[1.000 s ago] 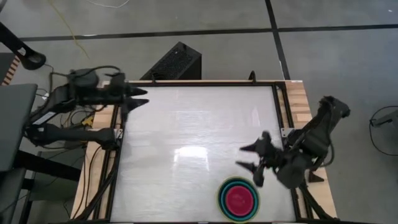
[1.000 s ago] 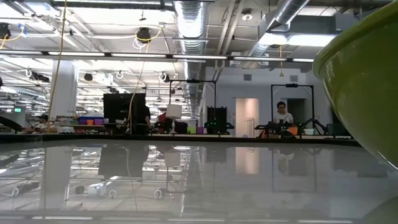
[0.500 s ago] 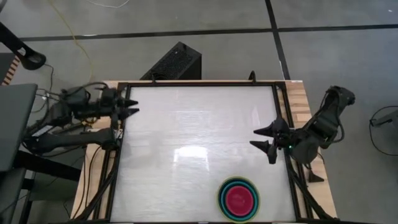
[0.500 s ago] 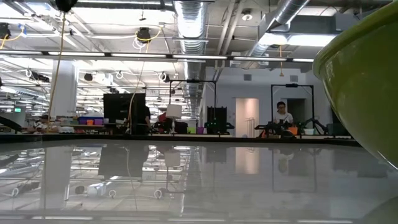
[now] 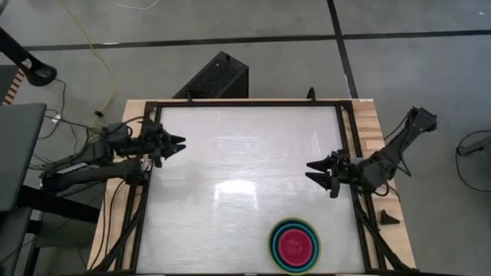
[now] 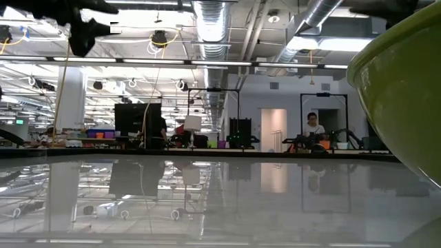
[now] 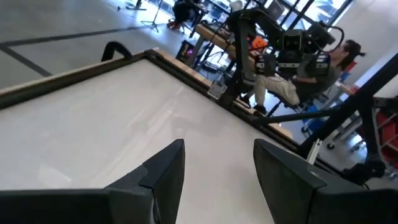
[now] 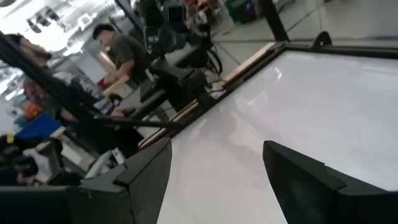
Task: Nest bowls inside each other by size order
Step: Return to Home Position
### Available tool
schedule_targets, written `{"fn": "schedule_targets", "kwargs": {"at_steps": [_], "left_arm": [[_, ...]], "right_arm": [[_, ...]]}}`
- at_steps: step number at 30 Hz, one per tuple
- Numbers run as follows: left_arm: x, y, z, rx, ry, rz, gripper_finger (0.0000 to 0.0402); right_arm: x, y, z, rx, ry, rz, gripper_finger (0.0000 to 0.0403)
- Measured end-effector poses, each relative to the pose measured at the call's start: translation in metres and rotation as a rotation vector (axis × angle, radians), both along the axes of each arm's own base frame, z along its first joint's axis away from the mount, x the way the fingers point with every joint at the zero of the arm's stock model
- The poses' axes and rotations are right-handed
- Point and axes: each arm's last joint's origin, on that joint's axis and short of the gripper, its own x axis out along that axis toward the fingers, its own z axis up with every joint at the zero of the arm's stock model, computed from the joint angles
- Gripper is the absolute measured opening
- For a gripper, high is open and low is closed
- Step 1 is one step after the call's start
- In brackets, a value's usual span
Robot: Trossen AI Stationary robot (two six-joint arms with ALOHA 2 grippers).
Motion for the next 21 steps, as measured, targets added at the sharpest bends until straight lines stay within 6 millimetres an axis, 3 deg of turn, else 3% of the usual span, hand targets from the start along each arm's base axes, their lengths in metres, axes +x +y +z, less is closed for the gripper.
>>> {"fn": "schedule_targets", "kwargs": {"at_steps": [12, 17, 21], "left_arm": [[0.021, 0.000, -0.058, -0.011, -0.029, -0.014, 0.0180], [0.024, -0.001, -0.073, -0.032, -0.030, -0.016, 0.0180], [0.025, -0.002, -0.079, -0.047, -0.024, -0.020, 0.0180]], "right_arm": [[0.023, -0.031, -0.062, 0.046, -0.069, 0.037, 0.0290], [0.019, -0.045, -0.079, 0.078, -0.205, 0.070, 0.0279], [0.011, -0.050, -0.080, 0.054, -0.274, 0.053, 0.0269]]}}
